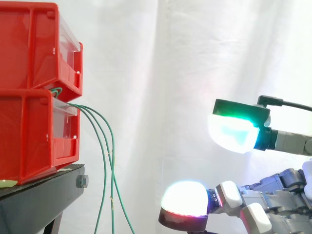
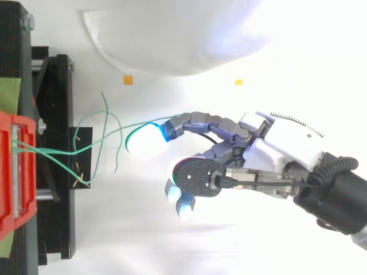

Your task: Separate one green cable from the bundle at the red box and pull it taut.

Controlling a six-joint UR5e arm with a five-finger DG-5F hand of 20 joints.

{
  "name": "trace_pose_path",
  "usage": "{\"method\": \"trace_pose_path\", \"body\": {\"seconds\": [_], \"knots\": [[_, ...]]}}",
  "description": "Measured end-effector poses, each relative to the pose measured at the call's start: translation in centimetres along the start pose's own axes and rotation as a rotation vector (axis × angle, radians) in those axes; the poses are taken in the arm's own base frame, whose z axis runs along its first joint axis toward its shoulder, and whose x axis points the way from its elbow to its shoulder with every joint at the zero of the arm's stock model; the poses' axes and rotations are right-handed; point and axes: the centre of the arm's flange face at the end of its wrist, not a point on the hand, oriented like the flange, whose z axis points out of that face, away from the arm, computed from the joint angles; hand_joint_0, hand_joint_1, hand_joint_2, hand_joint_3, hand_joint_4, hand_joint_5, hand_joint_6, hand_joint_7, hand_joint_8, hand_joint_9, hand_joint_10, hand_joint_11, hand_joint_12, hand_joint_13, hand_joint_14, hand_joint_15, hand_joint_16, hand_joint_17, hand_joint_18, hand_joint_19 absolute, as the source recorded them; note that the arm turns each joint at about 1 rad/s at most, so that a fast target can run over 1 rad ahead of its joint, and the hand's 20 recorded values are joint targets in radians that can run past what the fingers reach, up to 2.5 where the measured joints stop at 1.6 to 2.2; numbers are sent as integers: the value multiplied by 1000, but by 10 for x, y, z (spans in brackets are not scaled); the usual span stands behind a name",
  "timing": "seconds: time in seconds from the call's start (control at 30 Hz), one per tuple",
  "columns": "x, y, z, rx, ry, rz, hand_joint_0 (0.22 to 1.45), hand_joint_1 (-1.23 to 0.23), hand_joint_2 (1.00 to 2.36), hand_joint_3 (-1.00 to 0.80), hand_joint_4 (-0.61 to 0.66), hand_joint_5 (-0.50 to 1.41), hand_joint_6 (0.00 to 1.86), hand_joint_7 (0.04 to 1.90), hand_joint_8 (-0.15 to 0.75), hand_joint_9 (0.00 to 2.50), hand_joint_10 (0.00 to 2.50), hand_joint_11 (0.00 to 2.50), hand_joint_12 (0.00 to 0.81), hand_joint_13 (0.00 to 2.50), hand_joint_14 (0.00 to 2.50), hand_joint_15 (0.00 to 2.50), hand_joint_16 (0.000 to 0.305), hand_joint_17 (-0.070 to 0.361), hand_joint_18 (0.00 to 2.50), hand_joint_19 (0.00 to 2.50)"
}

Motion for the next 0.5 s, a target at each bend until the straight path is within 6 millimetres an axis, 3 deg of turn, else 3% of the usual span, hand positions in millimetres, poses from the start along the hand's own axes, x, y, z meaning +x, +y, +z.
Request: {"method": "trace_pose_path", "body": {"seconds": [0.5], "knots": [[0,0,0,0,0,0,557,-713,1000,-500,149,-166,502,699,220,1071,17,785,391,1161,15,625,35,78,579,755]]}}
